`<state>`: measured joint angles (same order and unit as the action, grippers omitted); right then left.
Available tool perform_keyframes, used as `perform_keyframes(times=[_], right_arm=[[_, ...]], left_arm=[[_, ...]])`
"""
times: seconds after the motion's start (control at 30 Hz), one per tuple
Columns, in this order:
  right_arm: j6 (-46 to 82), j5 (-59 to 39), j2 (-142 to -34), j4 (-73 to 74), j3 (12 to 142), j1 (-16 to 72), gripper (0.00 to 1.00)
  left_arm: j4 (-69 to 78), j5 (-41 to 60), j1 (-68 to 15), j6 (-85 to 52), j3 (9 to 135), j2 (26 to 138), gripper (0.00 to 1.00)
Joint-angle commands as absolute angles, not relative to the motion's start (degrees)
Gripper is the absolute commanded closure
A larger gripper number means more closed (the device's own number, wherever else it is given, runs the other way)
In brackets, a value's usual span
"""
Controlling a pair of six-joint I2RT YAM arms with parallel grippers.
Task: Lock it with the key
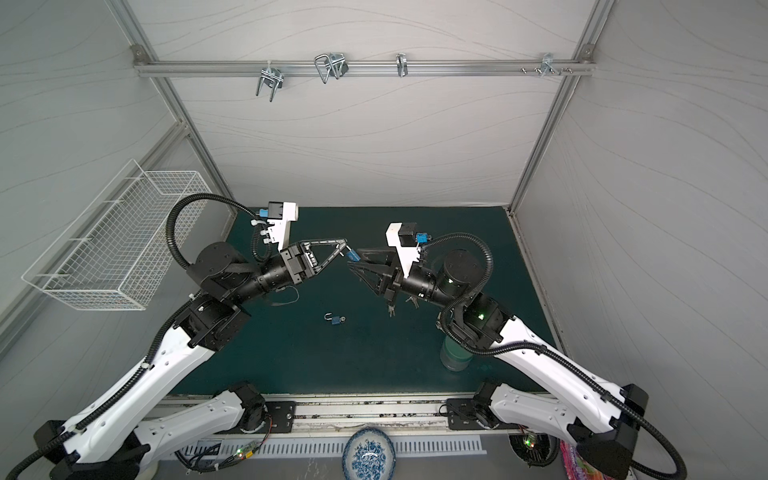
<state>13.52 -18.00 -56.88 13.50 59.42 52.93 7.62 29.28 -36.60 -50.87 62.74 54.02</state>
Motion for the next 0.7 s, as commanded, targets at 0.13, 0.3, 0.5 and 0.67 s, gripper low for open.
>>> perform_keyframes(times=[0.13,0.3,0.5,0.67], right_arm=[[13.23,-17.87,-57.28,14.82,61.94,53.35,0.69],[13.21,-17.69,-57.57,14.24,61.97,53.35,0.76],[13.47,-17.47,-57.58,14.07,61.77,53.35,0.83],[14.58,-17.56,-56.87,13.31,62.05,53.36,0.91]], left_arm=[[12.15,30.12,-36.65,-51.59,62.89,53.80,1.00],[11.69,30.14,-36.59,-51.26,63.42,53.96,1.00],[11.64,29.56,-36.60,-50.93,63.19,53.79,1.00],[8.98,29.36,-36.65,-48.98,64.05,53.62,1.00]])
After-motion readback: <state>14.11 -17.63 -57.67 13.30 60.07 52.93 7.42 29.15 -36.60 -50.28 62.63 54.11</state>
